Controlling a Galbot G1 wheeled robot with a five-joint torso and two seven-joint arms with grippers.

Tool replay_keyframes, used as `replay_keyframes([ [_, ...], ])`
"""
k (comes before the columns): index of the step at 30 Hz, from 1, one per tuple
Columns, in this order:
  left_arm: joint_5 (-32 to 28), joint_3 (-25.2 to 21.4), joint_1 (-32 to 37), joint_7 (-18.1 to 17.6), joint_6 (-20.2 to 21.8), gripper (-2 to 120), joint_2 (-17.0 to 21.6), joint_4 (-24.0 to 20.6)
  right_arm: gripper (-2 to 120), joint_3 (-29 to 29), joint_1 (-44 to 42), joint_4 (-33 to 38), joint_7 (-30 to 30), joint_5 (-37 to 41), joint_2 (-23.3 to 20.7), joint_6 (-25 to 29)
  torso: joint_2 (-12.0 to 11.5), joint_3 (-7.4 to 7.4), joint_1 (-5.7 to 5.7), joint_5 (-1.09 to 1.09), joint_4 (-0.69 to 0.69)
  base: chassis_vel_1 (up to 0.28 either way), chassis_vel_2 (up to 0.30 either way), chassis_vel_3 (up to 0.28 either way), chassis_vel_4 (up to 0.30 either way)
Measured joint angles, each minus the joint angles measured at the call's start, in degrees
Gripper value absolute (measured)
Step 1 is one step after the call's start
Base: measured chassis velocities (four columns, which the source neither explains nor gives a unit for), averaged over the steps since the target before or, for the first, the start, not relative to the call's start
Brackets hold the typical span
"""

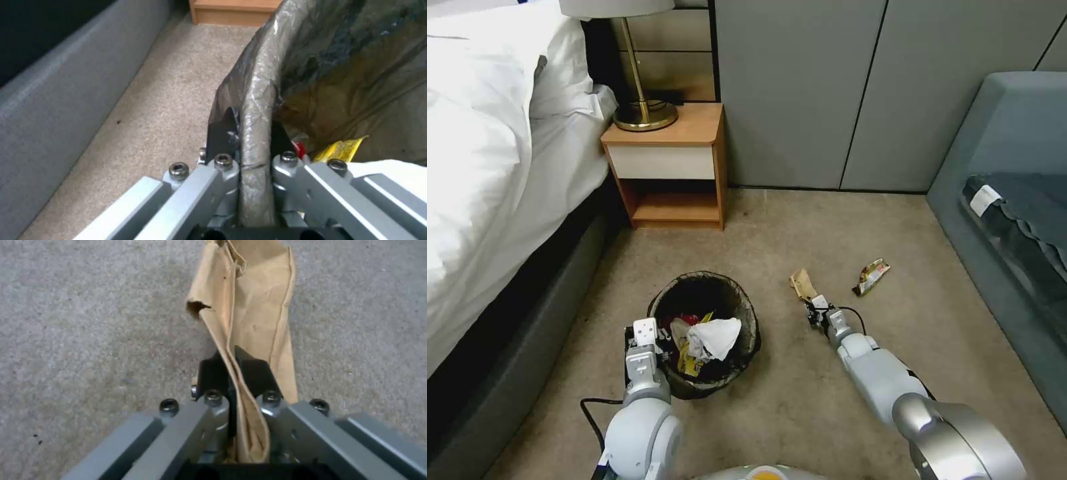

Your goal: Pick up the trash bin, then pick up the garbage from the floor and place it into the trash bin.

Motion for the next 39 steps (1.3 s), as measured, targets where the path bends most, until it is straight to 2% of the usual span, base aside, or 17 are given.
replay_keyframes([
  [9, 0.0, -0.1, 0.1, 0.0, 0.0, 0, 0.0, -0.3, 0, 0.0, -0.3, 0.6, 2.9, 1.4, 0.6, 2.7, 0.0, 0.00, 0.00, 0.00, 0.00, 0.000, 0.000, 0.000, 0.000],
  [13, -0.1, -0.3, 0.0, 0.0, 0.0, 0, 0.2, -0.3, 0, -0.1, -1.4, 4.4, 4.6, 2.8, 0.3, 5.2, 0.0, 0.00, 0.00, 0.00, 0.01, 0.000, 0.000, 0.000, 0.000],
  [15, -0.3, -0.3, -0.1, 0.0, 0.1, 0, 0.3, -0.2, 0, -0.1, -4.4, 14.5, 6.7, 5.5, -0.9, 7.1, 0.0, 0.00, 0.00, 0.01, 0.00, 0.000, 0.000, 0.000, 0.000],
  [16, -0.3, -0.3, -0.1, 0.0, 0.1, 0, 0.3, -0.2, 0, -0.1, -4.4, 14.5, 6.7, 5.5, -0.9, 7.1, 0.0, 0.00, 0.00, 0.01, 0.00, 0.000, 0.000, 0.000, 0.000],
  [18, -0.3, -0.4, -0.3, 0.0, 0.1, 0, 0.3, 0.3, 0, 0.5, -9.4, 28.9, 7.4, 7.2, -2.5, 7.6, 0.0, 0.00, 0.00, -0.03, 0.01, 0.000, 0.000, 0.000, 0.000],
  [19, -0.3, -0.4, -0.3, 0.0, 0.1, 0, 0.3, 0.3, 0, 0.5, -9.4, 28.9, 7.4, 7.2, -2.5, 7.6, 0.0, 0.00, 0.00, -0.03, 0.01, 0.000, 0.000, 0.000, 0.000],
  [20, -0.3, -0.3, -0.3, 0.0, 0.1, 0, 0.3, 0.6, 0, 0.6, -11.7, 35.0, 7.1, 7.5, -3.1, 8.1, 0.0, 0.00, 0.00, -0.01, -0.01, 0.000, 0.000, 0.000, 0.000],
  [21, -0.3, -0.2, -0.5, 0.0, 0.1, 0, 0.2, 0.9, 0, 0.4, -15.5, 44.6, 5.3, 8.0, -4.2, 9.2, 0.0, 0.00, 0.00, -0.01, 0.00, 0.000, 0.000, 0.000, 0.000],
  [22, -0.3, -0.1, -0.6, -0.1, 0.1, 0, 0.2, 1.1, 0, 0.1, -17.6, 50.2, 3.6, 8.3, -4.8, 10.1, 0.0, 0.00, -0.01, 0.00, 0.00, 0.000, 0.000, 0.000, 0.000],
  [23, -0.3, -0.1, -0.6, -0.1, 0.1, 0, 0.2, 1.1, 0, 0.1, -17.6, 50.2, 3.6, 8.3, -4.8, 10.1, 0.0, 0.00, -0.01, 0.00, 0.00, 0.000, 0.000, 0.000, 0.000],
  [24, -0.2, 0.3, -0.8, -0.2, 0.1, 0, 0.2, 1.4, 0, -1.0, -20.6, 59.0, -0.2, 8.9, -5.7, 11.5, 0.0, -0.01, -0.01, 0.00, 0.00, 0.000, 0.000, 0.000, 0.000],
  [25, 0.0, 0.5, -0.9, -0.2, 0.1, 0, 0.2, 1.6, 0, -1.8, -22.1, 62.9, -2.0, 9.2, -6.3, 12.0, 0.0, -0.01, -0.01, 0.01, 0.01, 0.000, 0.000, 0.000, 0.000],
  [29, 0.5, 1.0, -0.8, -0.2, 0.0, 0, 0.2, 1.9, 0, -5.4, -26.4, 72.2, -5.5, 9.5, -7.6, 12.4, 0.0, -0.01, -0.01, 0.02, 0.01, 0.000, 0.000, 0.000, 0.000],
  [31, 0.5, 1.1, -0.8, -0.2, 0.0, 0, 0.3, 1.9, 0, -7.0, -27.5, 74.0, -5.9, 9.5, -8.2, 12.4, 0.0, -0.02, -0.01, 0.01, 0.01, 0.000, 0.000, 0.000, 0.000],
  [33, 0.6, 1.1, -0.8, -0.2, -0.1, 0, 0.4, 1.9, 0, -11.6, -30.2, 76.5, -6.1, 9.5, -9.3, 12.4, 0.0, -0.01, -0.01, 0.01, 0.01, 0.000, 0.000, 0.000, 0.000],
  [37, 0.5, 1.1, -0.9, -0.1, -0.1, 0, 0.5, 1.9, 0, -15.6, -31.6, 75.7, -6.1, 9.2, -9.9, 12.3, 0.0, -0.01, -0.01, -0.02, 0.00, 0.000, 0.000, 0.000, 0.000],
  [39, 0.4, 1.1, -0.9, -0.1, -0.1, 0, 0.5, 1.8, 0, -18.1, -31.9, 72.1, -6.1, 8.0, -9.5, 13.0, 0.0, -0.01, -0.01, -0.01, 0.00, 0.000, 0.000, 0.000, 0.000],
])
